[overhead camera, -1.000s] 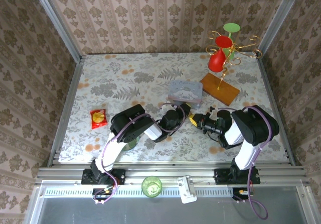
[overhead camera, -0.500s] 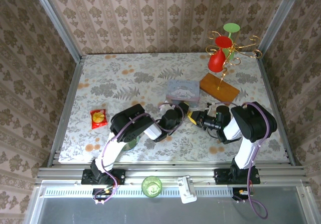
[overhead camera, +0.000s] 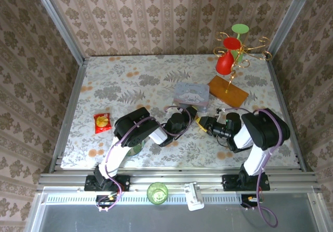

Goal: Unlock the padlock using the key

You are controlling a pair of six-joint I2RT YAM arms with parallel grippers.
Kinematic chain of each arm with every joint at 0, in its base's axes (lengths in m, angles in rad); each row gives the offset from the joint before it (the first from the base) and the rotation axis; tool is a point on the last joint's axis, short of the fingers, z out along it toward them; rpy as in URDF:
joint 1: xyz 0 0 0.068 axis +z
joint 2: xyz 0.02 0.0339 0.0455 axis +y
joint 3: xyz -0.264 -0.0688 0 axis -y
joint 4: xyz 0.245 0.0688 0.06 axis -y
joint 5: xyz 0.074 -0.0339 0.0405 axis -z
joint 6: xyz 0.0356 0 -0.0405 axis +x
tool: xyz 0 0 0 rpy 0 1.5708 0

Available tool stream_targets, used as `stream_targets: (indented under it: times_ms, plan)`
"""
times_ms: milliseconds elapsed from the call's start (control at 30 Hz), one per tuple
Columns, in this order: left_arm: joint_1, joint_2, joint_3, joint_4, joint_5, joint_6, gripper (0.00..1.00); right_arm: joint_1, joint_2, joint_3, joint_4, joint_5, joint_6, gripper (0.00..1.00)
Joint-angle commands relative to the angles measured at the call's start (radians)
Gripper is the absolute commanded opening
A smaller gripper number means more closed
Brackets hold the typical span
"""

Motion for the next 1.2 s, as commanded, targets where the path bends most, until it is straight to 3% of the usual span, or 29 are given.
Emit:
stream_targets:
  times_ms: [0,100,200,333,500,633,967,1167]
  plan:
    - [0.001,-0.008,0.003,0.063,0.038,0.025,0.00,0.002,-0.161,0.005,-0.226,0.049,-0.171,0.49]
    - [0.001,-0.011,-0.009,0.064,0.031,0.027,0.00,0.028,-0.378,0.075,-0.583,0.112,-0.315,0.51]
    - [0.002,-0.009,-0.017,0.065,0.024,0.024,0.00,0.093,-0.559,0.200,-1.015,0.318,-0.504,0.51]
    - [0.007,-0.015,-0.019,0.062,0.032,0.029,0.00,0.158,-0.588,0.316,-1.290,0.487,-0.648,0.50]
    - [0.016,-0.026,-0.041,0.063,0.041,0.020,0.00,0.257,-0.549,0.365,-1.372,0.614,-0.722,0.42]
    - [0.021,-0.048,-0.054,0.055,0.045,0.039,0.00,0.310,-0.530,0.371,-1.389,0.647,-0.737,0.39]
    - [0.017,-0.049,-0.049,0.055,0.051,0.029,0.00,0.323,-0.432,0.414,-1.384,0.612,-0.750,0.22]
    - [0.009,-0.056,-0.051,0.057,0.057,0.015,0.00,0.308,-0.313,0.434,-1.235,0.526,-0.731,0.17]
